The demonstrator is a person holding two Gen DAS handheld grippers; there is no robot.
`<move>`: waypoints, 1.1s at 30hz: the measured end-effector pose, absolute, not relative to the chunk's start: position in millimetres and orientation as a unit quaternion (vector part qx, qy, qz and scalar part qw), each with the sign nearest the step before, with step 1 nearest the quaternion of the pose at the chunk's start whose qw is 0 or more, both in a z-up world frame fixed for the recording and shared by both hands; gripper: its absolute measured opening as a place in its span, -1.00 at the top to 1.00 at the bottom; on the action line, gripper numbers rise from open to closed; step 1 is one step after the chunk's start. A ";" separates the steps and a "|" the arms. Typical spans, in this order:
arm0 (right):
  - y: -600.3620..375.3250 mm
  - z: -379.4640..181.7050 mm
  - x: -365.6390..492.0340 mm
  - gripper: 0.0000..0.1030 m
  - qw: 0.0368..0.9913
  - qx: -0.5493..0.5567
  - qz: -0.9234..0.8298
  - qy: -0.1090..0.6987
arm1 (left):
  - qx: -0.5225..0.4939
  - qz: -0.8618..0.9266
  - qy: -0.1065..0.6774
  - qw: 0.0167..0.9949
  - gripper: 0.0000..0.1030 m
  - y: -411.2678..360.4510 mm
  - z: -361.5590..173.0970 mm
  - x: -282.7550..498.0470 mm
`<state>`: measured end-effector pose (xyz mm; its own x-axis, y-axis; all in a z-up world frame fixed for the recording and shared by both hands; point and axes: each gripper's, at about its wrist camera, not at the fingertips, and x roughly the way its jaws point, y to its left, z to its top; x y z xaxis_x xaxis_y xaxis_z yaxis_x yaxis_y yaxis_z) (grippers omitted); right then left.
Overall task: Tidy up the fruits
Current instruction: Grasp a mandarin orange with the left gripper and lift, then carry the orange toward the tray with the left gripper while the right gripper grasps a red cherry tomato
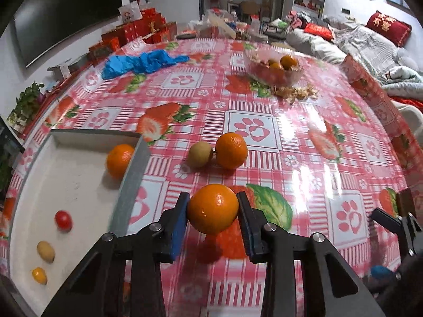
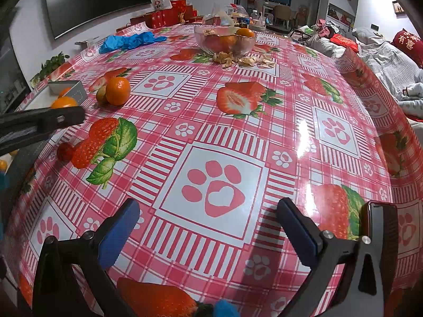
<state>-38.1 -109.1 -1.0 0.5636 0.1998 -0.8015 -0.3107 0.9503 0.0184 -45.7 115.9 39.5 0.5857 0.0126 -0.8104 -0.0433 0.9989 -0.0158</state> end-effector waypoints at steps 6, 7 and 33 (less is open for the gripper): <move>-109.1 -1.1 -38.2 -1.00 0.882 -0.063 0.144 0.444 | -0.011 0.020 0.449 0.893 0.27 120.5 38.5 -81.0; -109.1 -1.1 -38.2 -1.00 0.882 -0.063 0.144 0.444 | -0.005 0.024 0.449 0.893 0.27 120.8 35.9 -88.5; -59.8 9.0 -29.7 -1.00 0.837 -0.084 0.193 0.505 | -0.060 0.028 0.442 0.895 0.27 166.8 31.5 -151.5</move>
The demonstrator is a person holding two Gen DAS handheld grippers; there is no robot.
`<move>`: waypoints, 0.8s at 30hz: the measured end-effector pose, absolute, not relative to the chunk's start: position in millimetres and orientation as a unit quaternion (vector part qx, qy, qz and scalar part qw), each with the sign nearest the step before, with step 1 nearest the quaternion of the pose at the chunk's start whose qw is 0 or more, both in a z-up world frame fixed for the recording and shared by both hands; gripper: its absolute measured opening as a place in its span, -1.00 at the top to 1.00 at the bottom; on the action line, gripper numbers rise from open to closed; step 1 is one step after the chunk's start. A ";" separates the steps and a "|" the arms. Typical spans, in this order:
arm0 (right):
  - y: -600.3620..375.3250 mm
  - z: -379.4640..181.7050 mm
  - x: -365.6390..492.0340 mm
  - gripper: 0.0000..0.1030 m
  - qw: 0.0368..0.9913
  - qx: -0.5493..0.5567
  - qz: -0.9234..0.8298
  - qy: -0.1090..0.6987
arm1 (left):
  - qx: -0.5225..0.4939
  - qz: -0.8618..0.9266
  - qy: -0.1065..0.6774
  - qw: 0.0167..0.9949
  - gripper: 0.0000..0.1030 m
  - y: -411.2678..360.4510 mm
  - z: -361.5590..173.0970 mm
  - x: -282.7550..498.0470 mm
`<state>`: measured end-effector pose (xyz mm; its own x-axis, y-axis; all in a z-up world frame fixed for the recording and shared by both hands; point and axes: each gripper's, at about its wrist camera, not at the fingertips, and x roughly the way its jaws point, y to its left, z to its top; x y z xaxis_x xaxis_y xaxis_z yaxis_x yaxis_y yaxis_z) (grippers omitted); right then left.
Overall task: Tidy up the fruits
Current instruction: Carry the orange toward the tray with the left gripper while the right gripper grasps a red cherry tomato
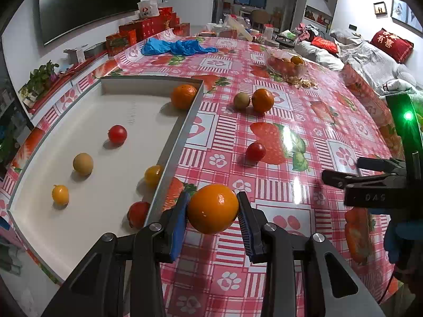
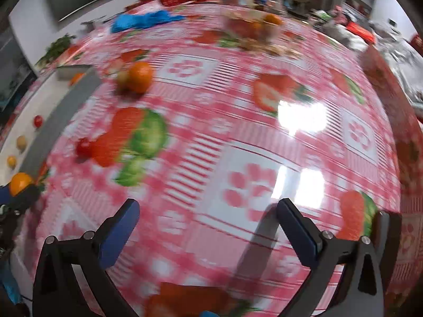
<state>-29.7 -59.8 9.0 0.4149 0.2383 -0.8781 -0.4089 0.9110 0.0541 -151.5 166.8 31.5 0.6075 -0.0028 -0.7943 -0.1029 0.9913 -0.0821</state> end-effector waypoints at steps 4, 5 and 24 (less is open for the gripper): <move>-23.9 8.9 -33.8 -1.00 0.827 -0.099 0.227 0.505 | -0.067 0.029 0.441 0.895 0.27 172.3 32.8 -153.9; -15.4 8.1 -34.7 -1.00 0.825 -0.104 0.233 0.505 | -0.068 0.031 0.440 0.895 0.27 173.8 33.4 -154.6; 50.5 16.8 -31.6 0.27 0.838 -0.141 0.257 0.461 | -0.099 0.039 0.422 0.900 0.27 200.5 52.4 -162.2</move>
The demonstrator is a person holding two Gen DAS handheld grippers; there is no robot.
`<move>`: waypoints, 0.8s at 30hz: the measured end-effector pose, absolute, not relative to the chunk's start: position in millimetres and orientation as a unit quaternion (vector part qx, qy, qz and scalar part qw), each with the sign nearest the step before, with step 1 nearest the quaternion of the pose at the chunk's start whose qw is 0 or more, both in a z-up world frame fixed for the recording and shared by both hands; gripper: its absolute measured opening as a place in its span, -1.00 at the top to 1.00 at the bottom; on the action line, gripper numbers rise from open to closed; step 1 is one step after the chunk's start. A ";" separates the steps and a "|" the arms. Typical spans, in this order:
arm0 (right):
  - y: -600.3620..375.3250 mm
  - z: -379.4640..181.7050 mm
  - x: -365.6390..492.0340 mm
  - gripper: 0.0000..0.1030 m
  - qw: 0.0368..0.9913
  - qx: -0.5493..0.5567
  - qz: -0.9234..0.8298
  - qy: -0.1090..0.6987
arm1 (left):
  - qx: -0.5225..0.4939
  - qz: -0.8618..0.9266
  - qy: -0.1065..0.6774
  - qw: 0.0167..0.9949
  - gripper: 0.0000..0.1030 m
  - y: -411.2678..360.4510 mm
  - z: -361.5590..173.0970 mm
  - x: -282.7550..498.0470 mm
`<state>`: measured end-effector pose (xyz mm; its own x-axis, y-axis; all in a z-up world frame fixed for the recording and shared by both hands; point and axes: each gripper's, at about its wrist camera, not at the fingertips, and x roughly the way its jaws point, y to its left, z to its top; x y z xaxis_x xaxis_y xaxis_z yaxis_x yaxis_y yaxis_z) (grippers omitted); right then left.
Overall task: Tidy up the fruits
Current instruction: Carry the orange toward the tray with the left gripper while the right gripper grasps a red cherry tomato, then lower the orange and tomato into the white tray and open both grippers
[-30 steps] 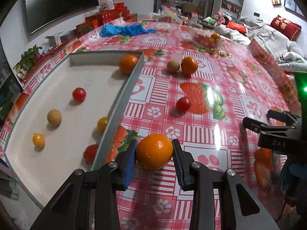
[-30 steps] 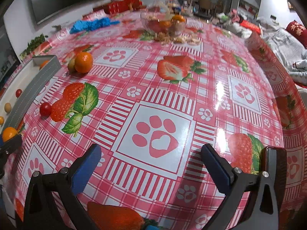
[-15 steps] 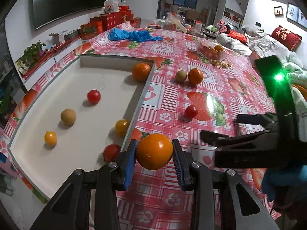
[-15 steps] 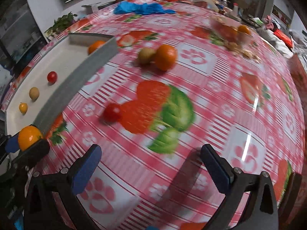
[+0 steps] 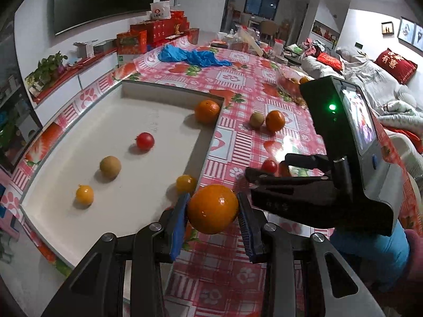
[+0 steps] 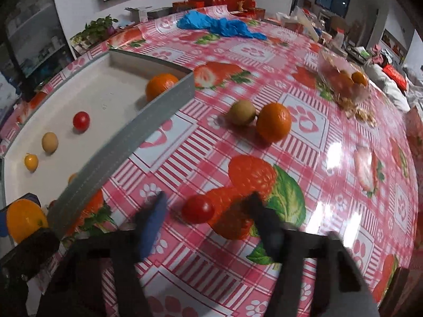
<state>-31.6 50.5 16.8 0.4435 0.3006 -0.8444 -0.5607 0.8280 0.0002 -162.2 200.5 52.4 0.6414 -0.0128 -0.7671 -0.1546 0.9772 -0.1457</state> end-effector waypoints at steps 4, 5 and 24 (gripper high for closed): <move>40.5 18.2 -27.8 0.51 0.831 -0.111 0.272 0.472 | -0.107 0.044 0.419 0.901 0.27 206.0 54.1 -163.3; 35.2 18.5 -26.9 0.51 0.829 -0.100 0.275 0.476 | -0.107 0.045 0.417 0.901 0.27 207.0 54.8 -164.0; 29.0 54.3 -38.6 0.51 0.822 -0.053 0.315 0.471 | -0.111 0.123 0.394 0.904 0.27 275.7 67.9 -173.2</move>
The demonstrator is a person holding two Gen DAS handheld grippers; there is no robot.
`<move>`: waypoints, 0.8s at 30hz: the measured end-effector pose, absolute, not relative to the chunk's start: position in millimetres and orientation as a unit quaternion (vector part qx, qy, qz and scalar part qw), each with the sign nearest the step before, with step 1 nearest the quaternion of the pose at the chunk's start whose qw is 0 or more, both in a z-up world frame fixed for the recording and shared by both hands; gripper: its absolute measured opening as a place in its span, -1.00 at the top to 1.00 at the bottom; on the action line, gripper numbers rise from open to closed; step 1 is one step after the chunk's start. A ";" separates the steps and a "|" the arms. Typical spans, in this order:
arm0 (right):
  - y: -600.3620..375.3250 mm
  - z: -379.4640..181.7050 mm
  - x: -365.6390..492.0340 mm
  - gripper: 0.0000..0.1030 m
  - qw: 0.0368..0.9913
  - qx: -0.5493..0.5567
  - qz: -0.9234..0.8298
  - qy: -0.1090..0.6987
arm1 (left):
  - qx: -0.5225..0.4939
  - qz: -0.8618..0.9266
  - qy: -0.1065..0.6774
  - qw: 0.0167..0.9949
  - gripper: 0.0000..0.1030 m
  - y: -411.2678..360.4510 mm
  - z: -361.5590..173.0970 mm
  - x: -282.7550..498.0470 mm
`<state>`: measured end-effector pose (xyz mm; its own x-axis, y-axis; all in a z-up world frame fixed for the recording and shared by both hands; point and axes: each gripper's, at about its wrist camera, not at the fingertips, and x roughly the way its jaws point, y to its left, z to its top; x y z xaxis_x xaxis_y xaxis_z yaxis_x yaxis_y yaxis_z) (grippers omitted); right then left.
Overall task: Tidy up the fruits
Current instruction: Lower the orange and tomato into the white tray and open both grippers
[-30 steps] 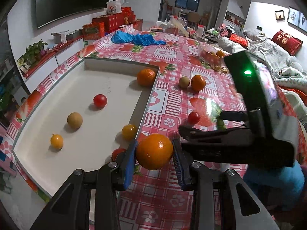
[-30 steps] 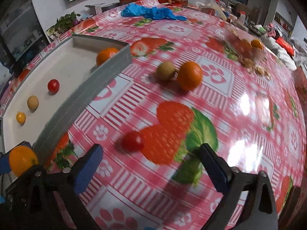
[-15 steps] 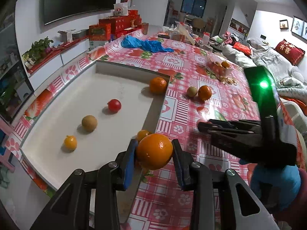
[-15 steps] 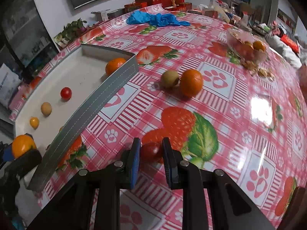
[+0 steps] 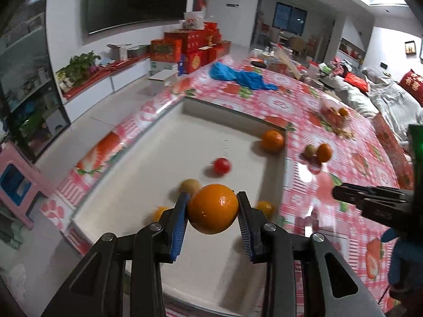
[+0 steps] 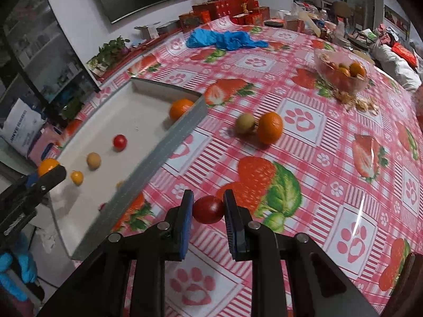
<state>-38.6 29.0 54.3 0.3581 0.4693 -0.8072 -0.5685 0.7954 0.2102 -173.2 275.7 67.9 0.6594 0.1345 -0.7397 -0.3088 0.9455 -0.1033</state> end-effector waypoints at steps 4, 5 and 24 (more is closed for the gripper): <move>47.2 61.4 -38.5 0.51 0.818 -0.053 0.331 0.468 | -0.117 0.134 0.400 0.899 0.27 288.8 60.4 -174.3; 50.3 62.6 -38.9 0.51 0.816 -0.052 0.334 0.468 | -0.117 0.135 0.401 0.898 0.27 291.0 58.8 -173.9; 123.7 61.8 -46.8 0.51 0.786 -0.066 0.383 0.480 | -0.145 0.154 0.403 0.890 0.27 330.5 45.6 -179.0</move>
<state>-46.8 123.7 61.8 0.2453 0.5395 -0.8054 -0.6659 0.6976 0.2645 -179.0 330.5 45.6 0.6270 0.1570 -0.7630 -0.3912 0.9105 -0.1340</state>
